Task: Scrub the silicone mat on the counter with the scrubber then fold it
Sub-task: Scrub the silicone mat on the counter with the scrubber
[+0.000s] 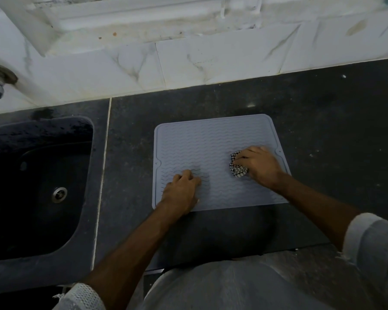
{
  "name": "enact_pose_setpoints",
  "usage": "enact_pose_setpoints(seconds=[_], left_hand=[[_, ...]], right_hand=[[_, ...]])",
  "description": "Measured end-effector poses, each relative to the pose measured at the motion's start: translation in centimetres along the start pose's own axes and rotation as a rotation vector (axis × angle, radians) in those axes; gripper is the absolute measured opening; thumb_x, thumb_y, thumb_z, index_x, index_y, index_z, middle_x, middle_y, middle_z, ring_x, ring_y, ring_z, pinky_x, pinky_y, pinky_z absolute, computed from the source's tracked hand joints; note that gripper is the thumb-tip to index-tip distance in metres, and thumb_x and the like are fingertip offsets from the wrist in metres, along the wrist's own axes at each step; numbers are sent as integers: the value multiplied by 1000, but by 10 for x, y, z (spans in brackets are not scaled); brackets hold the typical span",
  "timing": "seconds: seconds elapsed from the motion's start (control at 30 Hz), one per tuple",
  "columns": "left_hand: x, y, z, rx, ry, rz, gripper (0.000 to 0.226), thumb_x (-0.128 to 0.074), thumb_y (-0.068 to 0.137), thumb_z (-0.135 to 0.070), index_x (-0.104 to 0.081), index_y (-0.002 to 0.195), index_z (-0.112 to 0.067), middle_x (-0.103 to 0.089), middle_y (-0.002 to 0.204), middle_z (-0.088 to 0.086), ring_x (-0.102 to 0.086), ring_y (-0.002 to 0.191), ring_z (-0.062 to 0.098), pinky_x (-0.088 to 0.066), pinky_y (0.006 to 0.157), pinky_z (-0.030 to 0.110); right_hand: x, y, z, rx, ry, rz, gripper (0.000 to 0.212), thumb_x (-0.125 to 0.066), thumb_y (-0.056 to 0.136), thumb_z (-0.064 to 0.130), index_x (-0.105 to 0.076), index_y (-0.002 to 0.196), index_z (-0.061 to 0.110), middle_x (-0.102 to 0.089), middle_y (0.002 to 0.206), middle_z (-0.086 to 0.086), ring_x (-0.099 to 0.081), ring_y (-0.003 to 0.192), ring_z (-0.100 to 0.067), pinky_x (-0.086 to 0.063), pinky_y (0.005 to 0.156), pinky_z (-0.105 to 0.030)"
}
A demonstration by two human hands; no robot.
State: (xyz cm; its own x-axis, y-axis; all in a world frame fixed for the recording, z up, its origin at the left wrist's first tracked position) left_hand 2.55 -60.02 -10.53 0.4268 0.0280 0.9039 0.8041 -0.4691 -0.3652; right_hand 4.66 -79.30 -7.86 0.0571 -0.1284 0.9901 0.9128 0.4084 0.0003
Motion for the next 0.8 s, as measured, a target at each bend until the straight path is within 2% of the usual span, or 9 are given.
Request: enact_pose_setpoints(seconds=[0.13,0.23,0.3,0.4,0.53,0.67,0.8], left_hand=[[2,1,-28,-75,81,-63,60,-64,85,-39,-41,138,-24,-32,145,7,-29,132,27,-27,109,45],[-11,7,-65,-164,34,-17,66,-64,85,-39,-35,144,-28,-23,155,7,-18,141,29,-18,113,45],[-23,11,-84,-189,33,35,71,-66,84,-36,-31,146,-30,-17,157,7,-13,143,31,-16,114,47],[-35,13,-92,-184,25,63,78,-67,84,-27,-24,148,-33,-7,158,7,-5,143,35,-18,112,53],[-35,14,-89,-167,14,61,75,-67,84,-21,-27,147,-33,0,158,8,-4,142,36,-24,109,57],[-33,18,-88,-162,-29,75,68,-68,83,-24,-35,142,-35,-5,156,5,-7,141,35,-30,105,57],[-28,20,-88,-132,-91,58,50,-59,89,-19,-44,134,-32,-17,153,5,-14,139,37,-32,105,56]], right_hand=[[-2,-1,-8,-63,103,3,36,-71,75,10,-66,110,13,-64,116,-10,-55,107,-31,-40,96,-46],[1,5,-6,-53,104,49,37,-70,78,17,-63,114,13,-62,121,-9,-53,112,-29,-39,100,-46],[8,12,2,-42,114,4,38,-67,78,14,-63,116,12,-62,121,-10,-52,113,-29,-38,100,-47],[13,33,28,-15,134,-6,42,-63,81,8,-59,123,13,-56,131,-8,-47,121,-29,-34,104,-46],[-9,48,53,51,29,155,47,-58,87,16,-50,132,19,-43,144,-3,-35,131,-25,-24,110,-39],[0,21,9,-32,84,78,43,-59,88,20,-53,130,18,-50,139,-4,-40,129,-24,-25,111,-40],[3,8,-24,-94,90,148,40,-60,87,23,-56,126,18,-54,135,-3,-44,126,-23,-27,110,-40]])
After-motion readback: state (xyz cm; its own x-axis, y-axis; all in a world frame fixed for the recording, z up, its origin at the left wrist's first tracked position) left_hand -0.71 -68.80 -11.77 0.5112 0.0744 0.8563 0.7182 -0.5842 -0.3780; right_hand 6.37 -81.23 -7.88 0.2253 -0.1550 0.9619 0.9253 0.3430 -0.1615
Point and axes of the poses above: each hand's wrist, its own y-axis towards the middle knuckle, its own x-axis out of the back of the hand, z = x × y, the point moved 9 cm from there along y, towards the middle knuckle
